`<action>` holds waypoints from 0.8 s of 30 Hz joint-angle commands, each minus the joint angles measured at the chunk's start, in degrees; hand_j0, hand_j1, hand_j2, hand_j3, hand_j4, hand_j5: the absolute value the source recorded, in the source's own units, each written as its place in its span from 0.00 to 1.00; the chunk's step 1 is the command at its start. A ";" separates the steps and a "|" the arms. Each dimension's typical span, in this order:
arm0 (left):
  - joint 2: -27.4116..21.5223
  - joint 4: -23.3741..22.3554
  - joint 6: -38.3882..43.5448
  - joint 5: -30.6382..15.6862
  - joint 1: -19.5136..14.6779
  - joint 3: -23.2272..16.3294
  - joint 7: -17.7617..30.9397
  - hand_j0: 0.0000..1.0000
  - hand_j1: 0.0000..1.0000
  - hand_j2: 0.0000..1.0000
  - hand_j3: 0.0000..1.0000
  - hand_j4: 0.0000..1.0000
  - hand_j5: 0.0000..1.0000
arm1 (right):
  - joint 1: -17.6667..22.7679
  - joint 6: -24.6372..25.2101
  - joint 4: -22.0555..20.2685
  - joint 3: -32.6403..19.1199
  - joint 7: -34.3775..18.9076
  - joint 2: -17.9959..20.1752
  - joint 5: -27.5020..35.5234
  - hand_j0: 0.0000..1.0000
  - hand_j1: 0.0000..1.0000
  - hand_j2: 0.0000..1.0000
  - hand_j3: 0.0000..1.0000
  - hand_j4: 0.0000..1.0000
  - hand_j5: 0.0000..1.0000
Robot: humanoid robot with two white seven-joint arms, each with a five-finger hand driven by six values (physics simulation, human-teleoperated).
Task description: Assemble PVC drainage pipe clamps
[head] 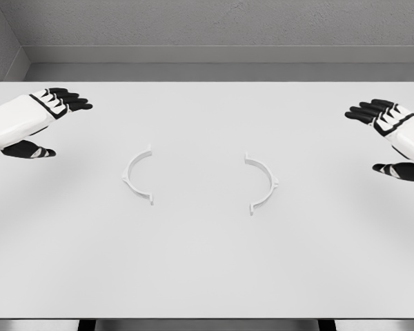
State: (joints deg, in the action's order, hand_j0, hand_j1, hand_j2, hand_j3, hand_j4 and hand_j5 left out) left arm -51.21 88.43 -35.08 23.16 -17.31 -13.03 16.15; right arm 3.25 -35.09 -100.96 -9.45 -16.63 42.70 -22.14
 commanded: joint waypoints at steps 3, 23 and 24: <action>-0.12 -0.27 0.08 -0.39 0.09 0.02 0.02 1.00 1.00 1.00 1.00 1.00 1.00 | 0.18 0.09 -0.21 1.19 0.27 -0.08 1.48 1.00 1.00 1.00 1.00 1.00 1.00; 7.26 -6.07 0.08 4.71 -4.13 -4.55 0.11 1.00 1.00 1.00 1.00 1.00 1.00 | -22.50 0.09 7.35 24.04 -12.64 -4.21 -4.40 1.00 1.00 1.00 1.00 1.00 1.00; 7.35 -6.42 0.08 4.71 -4.31 -4.55 0.55 1.00 1.00 1.00 1.00 1.00 1.00 | -22.06 0.09 7.61 24.04 -12.47 -5.44 -4.32 1.00 1.00 1.00 1.00 1.00 1.00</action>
State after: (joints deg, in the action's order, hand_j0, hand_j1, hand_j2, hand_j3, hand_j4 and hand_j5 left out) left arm -44.52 82.63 -35.08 27.66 -21.62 -17.27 16.46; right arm -18.46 -35.17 -94.01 13.58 -29.33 39.00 -26.73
